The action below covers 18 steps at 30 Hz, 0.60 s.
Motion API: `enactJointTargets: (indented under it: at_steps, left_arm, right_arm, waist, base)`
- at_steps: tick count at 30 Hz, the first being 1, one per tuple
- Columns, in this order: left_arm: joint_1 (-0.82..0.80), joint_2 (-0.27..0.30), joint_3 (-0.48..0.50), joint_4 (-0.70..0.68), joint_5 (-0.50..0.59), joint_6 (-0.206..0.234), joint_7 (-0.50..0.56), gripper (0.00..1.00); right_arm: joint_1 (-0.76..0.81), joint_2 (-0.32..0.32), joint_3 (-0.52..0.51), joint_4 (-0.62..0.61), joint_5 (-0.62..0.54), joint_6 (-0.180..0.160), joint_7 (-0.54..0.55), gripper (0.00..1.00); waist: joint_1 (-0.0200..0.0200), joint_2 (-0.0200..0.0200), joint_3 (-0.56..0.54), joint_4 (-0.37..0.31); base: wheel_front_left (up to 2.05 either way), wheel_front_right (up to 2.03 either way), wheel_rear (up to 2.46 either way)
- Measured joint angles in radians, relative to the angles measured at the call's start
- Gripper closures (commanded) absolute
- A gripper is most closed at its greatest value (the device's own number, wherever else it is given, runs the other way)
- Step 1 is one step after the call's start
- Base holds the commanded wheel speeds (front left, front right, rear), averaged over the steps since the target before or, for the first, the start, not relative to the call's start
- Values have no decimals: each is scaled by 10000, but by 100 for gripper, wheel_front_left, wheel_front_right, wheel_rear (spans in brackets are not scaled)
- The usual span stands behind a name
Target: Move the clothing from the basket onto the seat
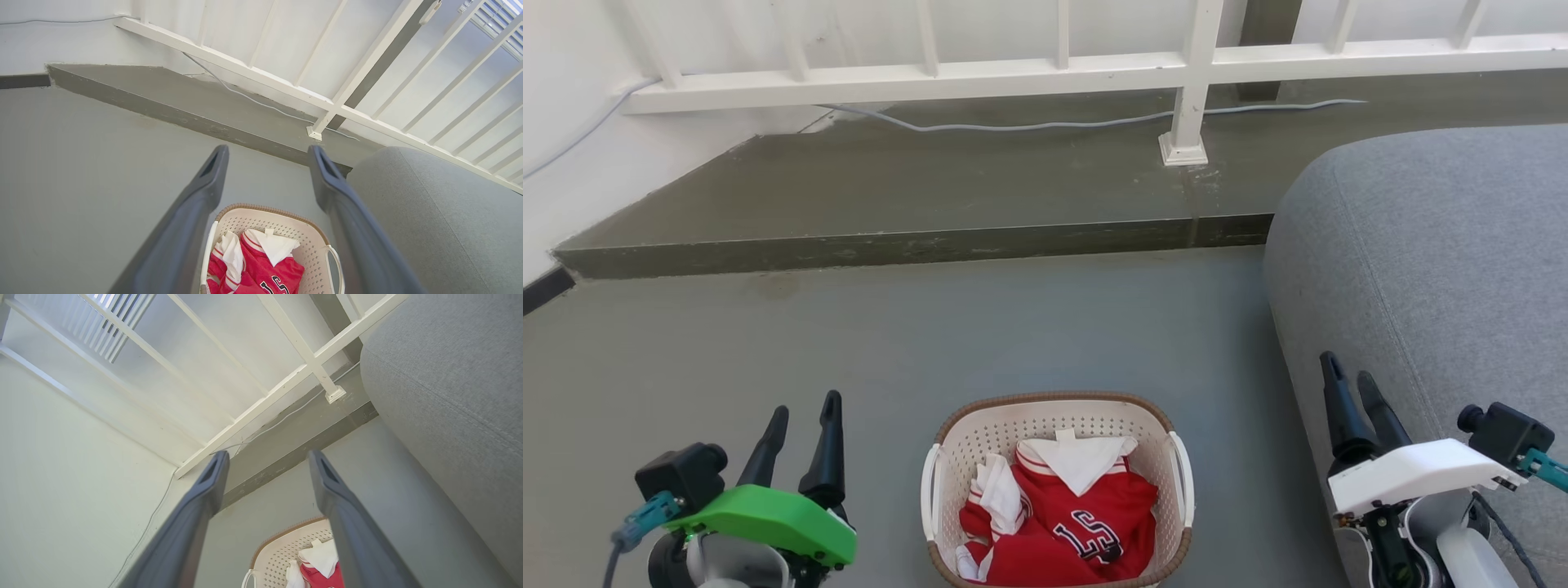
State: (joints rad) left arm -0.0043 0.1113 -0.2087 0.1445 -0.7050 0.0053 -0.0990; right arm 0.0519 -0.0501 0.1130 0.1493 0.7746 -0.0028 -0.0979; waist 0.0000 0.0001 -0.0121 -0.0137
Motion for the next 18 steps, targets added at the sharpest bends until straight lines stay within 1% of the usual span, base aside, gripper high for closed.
enactJointTargets:
  at_steps: [2, 3, 9, 13, 18]
  left_arm:
    - [3, 2, -111, -46, 290, 84, -38, 0]
    - [8, 2, -163, -75, 499, 102, -100, 0]
    - [16, 15, -288, -263, 1342, 253, -309, 0]
    - [23, 56, -380, -357, 1987, 320, -441, 0]
    - [29, 77, -470, -562, 2775, 495, -616, 0]
  right_arm:
    - [1, -2, 79, -69, -313, -10, -104, 0]
    - [1, -4, 130, -107, -472, -82, -130, 0]
    - [20, -6, 341, -242, -1325, -182, -337, 0]
    - [51, -10, 483, -353, -1916, -332, -441, 0]
    - [188, -17, 627, -483, -2642, -435, -639, 0]
  waist:
    - [0, 0, -10, -4]
    - [0, 0, -14, -6]
    - [0, 0, -33, -23]
    - [0, 0, -40, -39]
    - [0, 0, -47, -57]
  base:
    - [0, 0, 0]
    - [0, 0, 0]
    - [0, 0, 0]
    - [0, 0, 0]
    - [0, 0, 0]
